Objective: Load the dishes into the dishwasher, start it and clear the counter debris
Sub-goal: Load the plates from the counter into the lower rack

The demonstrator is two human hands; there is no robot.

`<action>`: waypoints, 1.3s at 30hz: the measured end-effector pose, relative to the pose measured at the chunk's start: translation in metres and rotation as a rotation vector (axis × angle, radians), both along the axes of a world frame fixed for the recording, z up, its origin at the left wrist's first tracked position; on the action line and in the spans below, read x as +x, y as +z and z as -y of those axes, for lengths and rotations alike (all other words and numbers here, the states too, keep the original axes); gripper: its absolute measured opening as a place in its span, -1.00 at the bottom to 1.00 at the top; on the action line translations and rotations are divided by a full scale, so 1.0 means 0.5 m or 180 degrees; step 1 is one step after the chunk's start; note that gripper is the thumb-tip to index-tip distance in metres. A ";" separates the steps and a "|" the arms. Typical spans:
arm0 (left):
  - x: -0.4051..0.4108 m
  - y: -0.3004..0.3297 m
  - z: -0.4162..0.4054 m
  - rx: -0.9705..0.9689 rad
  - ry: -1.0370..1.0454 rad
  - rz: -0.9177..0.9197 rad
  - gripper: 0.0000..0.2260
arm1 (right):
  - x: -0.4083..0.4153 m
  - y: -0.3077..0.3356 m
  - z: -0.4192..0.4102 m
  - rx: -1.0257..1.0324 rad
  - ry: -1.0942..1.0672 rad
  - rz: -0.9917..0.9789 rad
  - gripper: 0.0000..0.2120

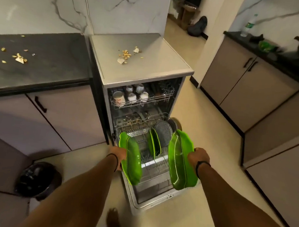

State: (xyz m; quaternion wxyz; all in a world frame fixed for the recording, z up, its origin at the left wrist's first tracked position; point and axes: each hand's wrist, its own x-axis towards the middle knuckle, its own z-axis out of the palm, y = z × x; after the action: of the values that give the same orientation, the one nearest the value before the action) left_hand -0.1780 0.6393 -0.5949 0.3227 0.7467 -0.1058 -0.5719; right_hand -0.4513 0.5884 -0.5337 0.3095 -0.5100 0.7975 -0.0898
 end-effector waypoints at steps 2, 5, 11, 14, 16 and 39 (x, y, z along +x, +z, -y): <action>-0.020 -0.015 -0.006 0.0013 -0.0248 0.0567 -0.84 | 0.000 -0.015 0.002 0.0026 0.0101 -0.0115 -0.78; -0.015 -0.095 0.013 0.0187 -0.0377 0.1039 -0.73 | 0.013 -0.052 0.013 0.0053 0.0364 -0.0203 -0.75; -0.040 -0.169 0.090 0.0545 -0.0931 0.1621 -0.68 | 0.048 -0.193 0.103 0.0381 0.0991 -0.0634 -0.51; -0.053 -0.217 0.123 0.0646 -0.0943 0.1701 -0.68 | 0.075 -0.259 0.142 0.0485 0.1258 -0.0744 -0.61; -0.055 -0.261 0.149 0.0672 -0.0875 0.1746 -0.71 | 0.099 -0.315 0.179 0.0527 0.1482 -0.0789 -0.68; -0.015 -0.715 0.442 0.0398 -0.0177 0.1979 -0.75 | 0.394 -0.903 0.476 -0.0001 0.2641 -0.1102 -0.64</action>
State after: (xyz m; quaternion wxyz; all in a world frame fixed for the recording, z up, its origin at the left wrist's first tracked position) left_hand -0.1856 0.4183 -0.9522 0.2126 0.9010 -0.1845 -0.3302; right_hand -0.2541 0.3502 -0.9850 0.1812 -0.7943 0.5655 0.1284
